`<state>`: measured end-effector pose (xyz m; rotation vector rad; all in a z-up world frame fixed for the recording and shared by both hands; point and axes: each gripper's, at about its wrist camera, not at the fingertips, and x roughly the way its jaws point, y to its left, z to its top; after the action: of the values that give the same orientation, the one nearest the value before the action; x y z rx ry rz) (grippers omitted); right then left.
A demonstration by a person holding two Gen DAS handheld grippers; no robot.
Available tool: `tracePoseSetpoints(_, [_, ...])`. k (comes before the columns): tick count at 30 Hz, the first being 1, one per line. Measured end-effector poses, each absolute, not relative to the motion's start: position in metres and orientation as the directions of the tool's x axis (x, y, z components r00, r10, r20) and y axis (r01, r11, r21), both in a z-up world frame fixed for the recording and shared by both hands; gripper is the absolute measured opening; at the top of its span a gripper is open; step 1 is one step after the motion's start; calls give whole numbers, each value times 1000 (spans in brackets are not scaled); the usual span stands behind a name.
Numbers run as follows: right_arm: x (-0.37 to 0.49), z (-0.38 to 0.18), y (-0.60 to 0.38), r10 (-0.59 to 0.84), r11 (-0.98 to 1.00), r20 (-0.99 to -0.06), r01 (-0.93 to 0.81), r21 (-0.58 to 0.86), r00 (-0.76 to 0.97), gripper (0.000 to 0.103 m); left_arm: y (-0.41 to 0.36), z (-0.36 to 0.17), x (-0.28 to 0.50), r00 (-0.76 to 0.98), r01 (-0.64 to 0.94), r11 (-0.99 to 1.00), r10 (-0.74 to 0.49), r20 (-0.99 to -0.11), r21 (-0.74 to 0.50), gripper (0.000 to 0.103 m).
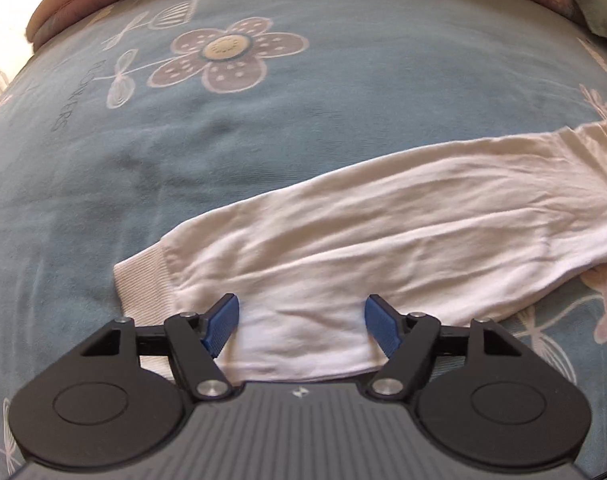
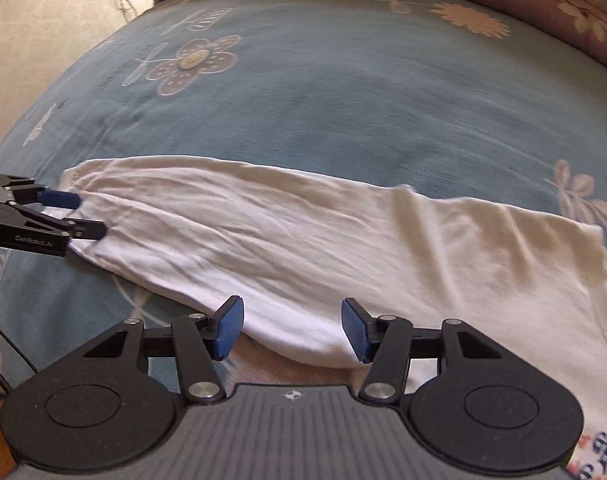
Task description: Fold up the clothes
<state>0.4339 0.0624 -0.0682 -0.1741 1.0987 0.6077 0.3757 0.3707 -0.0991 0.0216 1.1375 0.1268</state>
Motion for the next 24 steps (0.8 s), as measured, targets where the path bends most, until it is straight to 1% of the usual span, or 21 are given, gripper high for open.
tracePoseSetpoints(1, [434, -69, 53, 349, 840, -880, -525, 140, 323, 65, 378, -98, 374, 404, -131, 987, 137, -904, 91, 72])
tracePoseSetpoints(2, [433, -69, 43, 323, 853, -885, -508, 119, 334, 66, 385, -96, 372, 392, -164, 981, 157, -906, 99, 72])
tracePoseSetpoints(5, [433, -71, 14, 244, 888, -899, -456, 56, 365, 66, 387, -87, 373, 398, -174, 981, 147, -905, 82, 70])
tracePoseSetpoints(7, [432, -72, -3, 196, 906, -903, -424, 18, 381, 66, 380, -81, 377, 426, -143, 987, 131, -895, 76, 70])
tracePoseSetpoints(10, [426, -74, 18, 254, 888, -884, -457, 51, 393, 66, 364, -81, 383, 474, -83, 991, 134, -870, 108, 71])
tracePoseSetpoints(12, [423, -76, 35, 310, 870, -873, -482, 101, 377, 66, 356, -91, 389, 441, -51, 990, 141, -886, 132, 71])
tracePoseSetpoints(14, [421, -82, 53, 377, 846, -865, -504, 175, 331, 72, 359, -98, 392, 424, -85, 991, 131, -896, 105, 73])
tracePoseSetpoints(15, [420, -84, 62, 402, 831, -863, -517, 204, 306, 78, 364, -98, 393, 419, -109, 991, 120, -900, 81, 73])
tracePoseSetpoints(17, [418, -82, 74, 445, 812, -846, -531, 243, 293, 79, 367, -94, 392, 413, -141, 987, 125, -902, 72, 72])
tracePoseSetpoints(19, [417, -79, 54, 424, 827, -850, -517, 222, 313, 78, 364, -88, 389, 415, -141, 986, 144, -898, 93, 71])
tracePoseSetpoints(24, [415, -70, 6, 369, 862, -857, -478, 171, 359, 79, 338, -65, 384, 459, -104, 990, 132, -879, 94, 71])
